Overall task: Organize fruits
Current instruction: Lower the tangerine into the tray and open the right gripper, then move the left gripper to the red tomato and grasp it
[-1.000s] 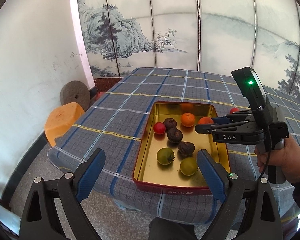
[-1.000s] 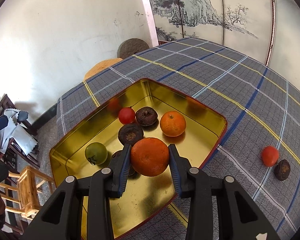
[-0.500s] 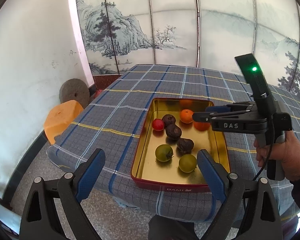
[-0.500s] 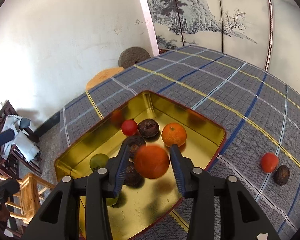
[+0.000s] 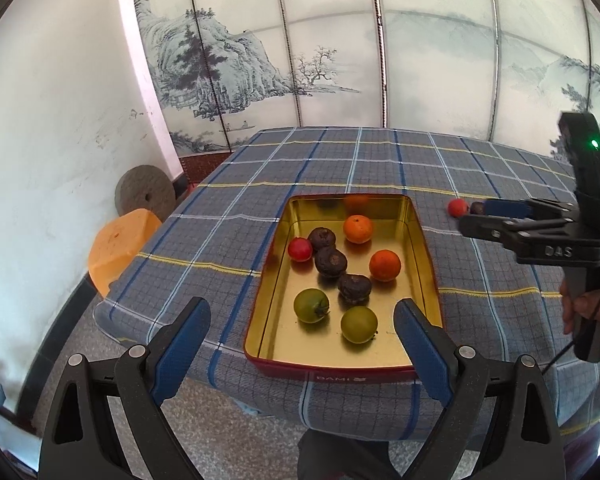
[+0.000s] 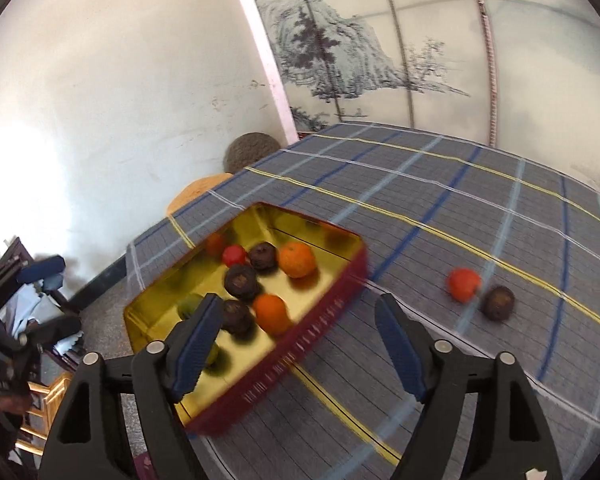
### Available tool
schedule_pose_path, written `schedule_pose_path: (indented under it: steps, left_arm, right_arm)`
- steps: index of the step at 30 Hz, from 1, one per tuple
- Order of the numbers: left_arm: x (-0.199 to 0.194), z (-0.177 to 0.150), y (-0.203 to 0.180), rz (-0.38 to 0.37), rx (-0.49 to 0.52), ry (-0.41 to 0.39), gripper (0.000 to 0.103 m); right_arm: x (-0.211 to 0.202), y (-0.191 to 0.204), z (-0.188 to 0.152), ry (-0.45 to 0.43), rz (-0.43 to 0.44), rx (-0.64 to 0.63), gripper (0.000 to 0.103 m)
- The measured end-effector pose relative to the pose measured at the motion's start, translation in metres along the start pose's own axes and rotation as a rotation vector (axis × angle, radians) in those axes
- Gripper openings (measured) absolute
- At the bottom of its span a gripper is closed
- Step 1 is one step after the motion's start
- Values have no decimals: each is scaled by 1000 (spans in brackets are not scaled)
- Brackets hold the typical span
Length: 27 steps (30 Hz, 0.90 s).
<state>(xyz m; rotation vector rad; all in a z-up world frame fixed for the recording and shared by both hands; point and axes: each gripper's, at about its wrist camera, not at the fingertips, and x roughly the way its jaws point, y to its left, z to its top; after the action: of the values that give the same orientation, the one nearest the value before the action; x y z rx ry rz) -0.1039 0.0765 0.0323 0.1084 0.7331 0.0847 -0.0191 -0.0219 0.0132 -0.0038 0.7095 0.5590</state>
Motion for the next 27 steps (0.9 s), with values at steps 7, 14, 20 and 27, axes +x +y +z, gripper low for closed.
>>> schedule_pose_path:
  steps: [7,14,20,27]
  left_arm:
    - [1,5,-26,-30,78,-2,93]
    - [13,26,-82,-178,263,-15,93]
    - [54,68,-140,-288,399,-11,93]
    - [146,112,-201,-393,596,104,79]
  right_arm:
    - [-49,-68,-48,39,-195,56,88]
    - [-92,-151,-97,85,-428,144,91]
    - [-114,-192,-123,55,-418,272,91]
    - [-129,-202,-127,-17,-343,331,97]
